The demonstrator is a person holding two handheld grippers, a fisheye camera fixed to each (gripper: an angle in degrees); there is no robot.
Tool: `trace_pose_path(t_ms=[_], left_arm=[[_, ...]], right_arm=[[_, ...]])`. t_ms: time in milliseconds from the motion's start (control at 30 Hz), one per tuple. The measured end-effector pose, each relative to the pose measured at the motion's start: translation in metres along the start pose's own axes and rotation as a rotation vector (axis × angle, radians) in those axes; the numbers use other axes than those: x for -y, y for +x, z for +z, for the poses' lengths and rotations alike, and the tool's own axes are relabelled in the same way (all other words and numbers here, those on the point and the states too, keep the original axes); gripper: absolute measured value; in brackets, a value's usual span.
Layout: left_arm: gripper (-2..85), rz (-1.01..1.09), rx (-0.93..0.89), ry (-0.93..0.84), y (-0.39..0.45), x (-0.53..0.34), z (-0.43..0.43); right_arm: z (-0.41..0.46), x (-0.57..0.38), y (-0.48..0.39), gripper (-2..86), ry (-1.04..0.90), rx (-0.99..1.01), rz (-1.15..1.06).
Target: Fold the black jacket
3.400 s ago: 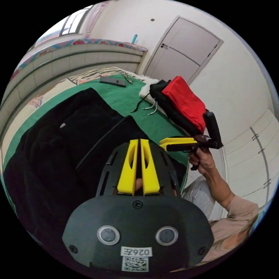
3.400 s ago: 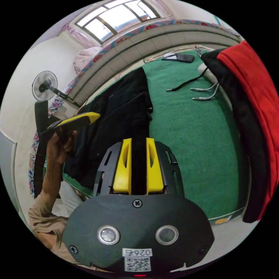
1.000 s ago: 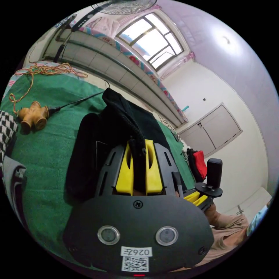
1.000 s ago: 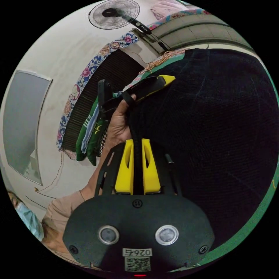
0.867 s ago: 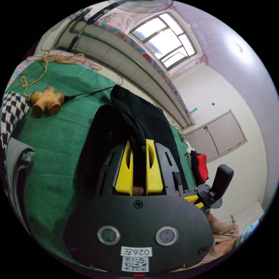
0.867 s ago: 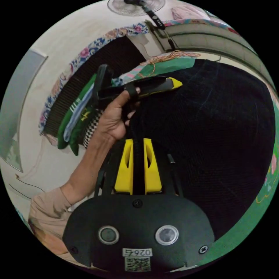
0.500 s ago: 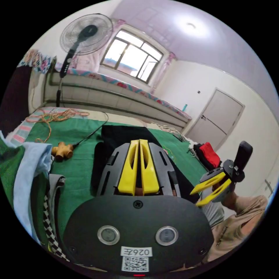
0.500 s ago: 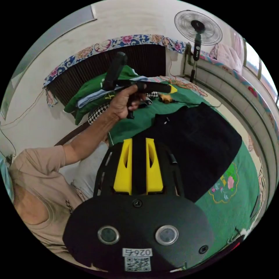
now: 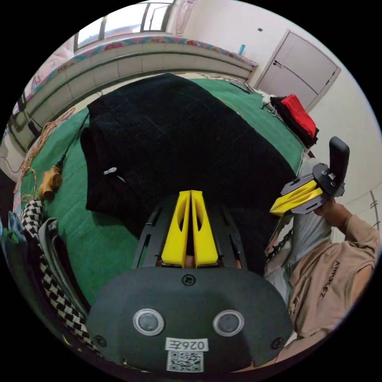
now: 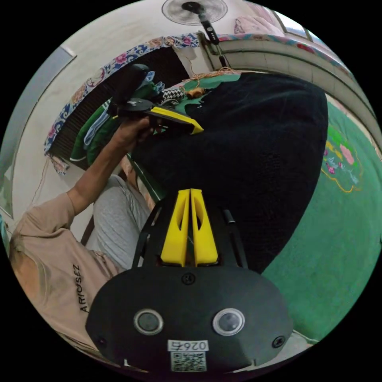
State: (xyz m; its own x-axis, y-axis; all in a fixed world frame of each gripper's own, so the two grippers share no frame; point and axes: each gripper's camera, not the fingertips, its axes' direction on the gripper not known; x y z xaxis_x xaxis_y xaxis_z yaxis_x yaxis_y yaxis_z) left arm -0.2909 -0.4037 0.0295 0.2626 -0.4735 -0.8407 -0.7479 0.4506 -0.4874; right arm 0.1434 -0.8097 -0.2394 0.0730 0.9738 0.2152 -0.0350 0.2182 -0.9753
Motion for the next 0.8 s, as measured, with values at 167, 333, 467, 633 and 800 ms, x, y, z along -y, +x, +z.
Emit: trace_pose_path(t_ms=[167, 333, 467, 633, 800], left_arm=[[-1.0, 0.046, 0.098, 0.244, 0.022, -0.021, -0.057], [-0.9, 0.014, 0.081, -0.091, -0.001, -0.007, -0.036], [-0.8, -0.111, 0.021, 0.044, -0.034, -0.008, -0.076], [0.4, -0.374, -0.043, 0.292, -0.104, -0.021, -0.119], [15.3, -0.436, -0.072, 0.338, -0.139, -0.015, -0.123]], right_arm=[[-0.037, -0.015, -0.006, -1.0, 0.174, -0.285, -0.119], [0.005, -0.030, 0.027, -0.9, 0.001, -0.360, -0.245], [-0.017, -0.042, 0.049, -1.1, 0.028, -0.345, -0.240], [-0.082, -0.050, 0.125, -1.1, 0.182, -0.125, -0.089], [-0.130, -0.050, 0.235, 0.5, 0.243, -0.074, 0.071]])
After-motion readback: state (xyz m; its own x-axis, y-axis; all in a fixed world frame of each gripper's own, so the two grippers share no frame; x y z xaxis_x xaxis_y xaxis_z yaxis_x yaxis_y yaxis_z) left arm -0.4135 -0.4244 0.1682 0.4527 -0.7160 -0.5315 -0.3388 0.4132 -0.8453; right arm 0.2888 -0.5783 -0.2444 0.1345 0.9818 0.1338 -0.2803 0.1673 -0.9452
